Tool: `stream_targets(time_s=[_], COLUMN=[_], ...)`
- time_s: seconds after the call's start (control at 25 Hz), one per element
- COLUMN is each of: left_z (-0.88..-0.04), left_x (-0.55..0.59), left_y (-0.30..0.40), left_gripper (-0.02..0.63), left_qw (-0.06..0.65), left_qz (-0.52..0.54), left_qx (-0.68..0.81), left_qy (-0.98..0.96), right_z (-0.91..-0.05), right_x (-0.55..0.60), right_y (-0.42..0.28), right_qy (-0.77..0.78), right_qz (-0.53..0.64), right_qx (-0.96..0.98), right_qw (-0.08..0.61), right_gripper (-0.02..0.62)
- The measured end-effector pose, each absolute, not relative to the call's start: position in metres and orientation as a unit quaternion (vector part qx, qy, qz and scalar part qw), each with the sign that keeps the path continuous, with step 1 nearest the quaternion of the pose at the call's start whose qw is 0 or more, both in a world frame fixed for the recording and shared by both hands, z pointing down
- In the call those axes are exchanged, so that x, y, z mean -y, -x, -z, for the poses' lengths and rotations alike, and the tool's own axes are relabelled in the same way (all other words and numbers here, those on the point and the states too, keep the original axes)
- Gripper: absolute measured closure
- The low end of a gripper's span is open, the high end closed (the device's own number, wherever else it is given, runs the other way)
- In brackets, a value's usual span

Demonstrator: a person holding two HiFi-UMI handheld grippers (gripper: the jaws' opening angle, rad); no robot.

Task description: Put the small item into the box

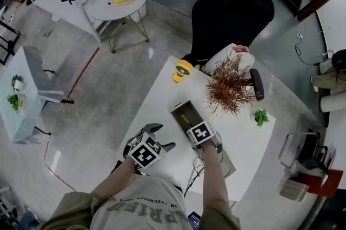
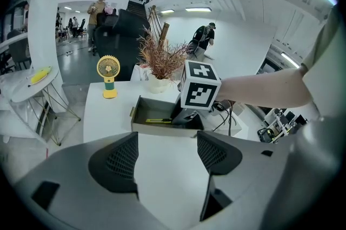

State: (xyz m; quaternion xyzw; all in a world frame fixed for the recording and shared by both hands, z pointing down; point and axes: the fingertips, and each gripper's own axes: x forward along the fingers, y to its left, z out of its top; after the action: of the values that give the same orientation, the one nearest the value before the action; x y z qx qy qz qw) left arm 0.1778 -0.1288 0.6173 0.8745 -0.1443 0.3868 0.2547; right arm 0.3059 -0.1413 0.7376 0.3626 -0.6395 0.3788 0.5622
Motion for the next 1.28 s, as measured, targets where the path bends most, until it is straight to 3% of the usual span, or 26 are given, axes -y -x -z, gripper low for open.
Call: stream_targets(time_s=[0.2,0.32,0.52,0.76,0.92,1.2,1.28], left_z=[-0.616,-0.612,-0.606,-0.589,-0.558,-0.514,-0.501], left_x=[0.130,0.132,0.138,0.156,0.168,0.178,0.180], left_y=[-0.179,-0.180,-0.182,-0.187,-0.193,-0.195,-0.192], left_gripper=[0.281,0.281,0.281,0.281,0.281,0.293,0.358], left_qw=[0.250,0.245,0.235,0.189,0.176,0.140,0.123], left_qz=[-0.388,-0.386,-0.378,-0.343,-0.265,-0.156,-0.128], left_qx=[0.137,0.132,0.130,0.149,0.173,0.194,0.210], left_qy=[-0.877,-0.880,-0.886,-0.908,-0.932,-0.958,-0.961], right_z=[-0.716,-0.707,-0.675,-0.612,-0.555,-0.473,-0.457], right_x=[0.128,0.139,0.152,0.156,0.144,0.116,0.109], right_y=[-0.319,-0.291,-0.300,-0.302,-0.300,-0.290,-0.286], right_qy=[-0.387,-0.395,-0.475,-0.600,-0.664,-0.754,-0.769], right_qz=[-0.389,-0.396,-0.348,-0.259,-0.197,-0.029,0.000], right_qx=[0.607,0.664,0.686,0.707,0.703,0.651,0.636], right_qw=[0.575,0.496,0.427,0.269,0.160,0.080,0.072], right_gripper=[0.522,0.522,0.522,0.522,0.522,0.523,0.525])
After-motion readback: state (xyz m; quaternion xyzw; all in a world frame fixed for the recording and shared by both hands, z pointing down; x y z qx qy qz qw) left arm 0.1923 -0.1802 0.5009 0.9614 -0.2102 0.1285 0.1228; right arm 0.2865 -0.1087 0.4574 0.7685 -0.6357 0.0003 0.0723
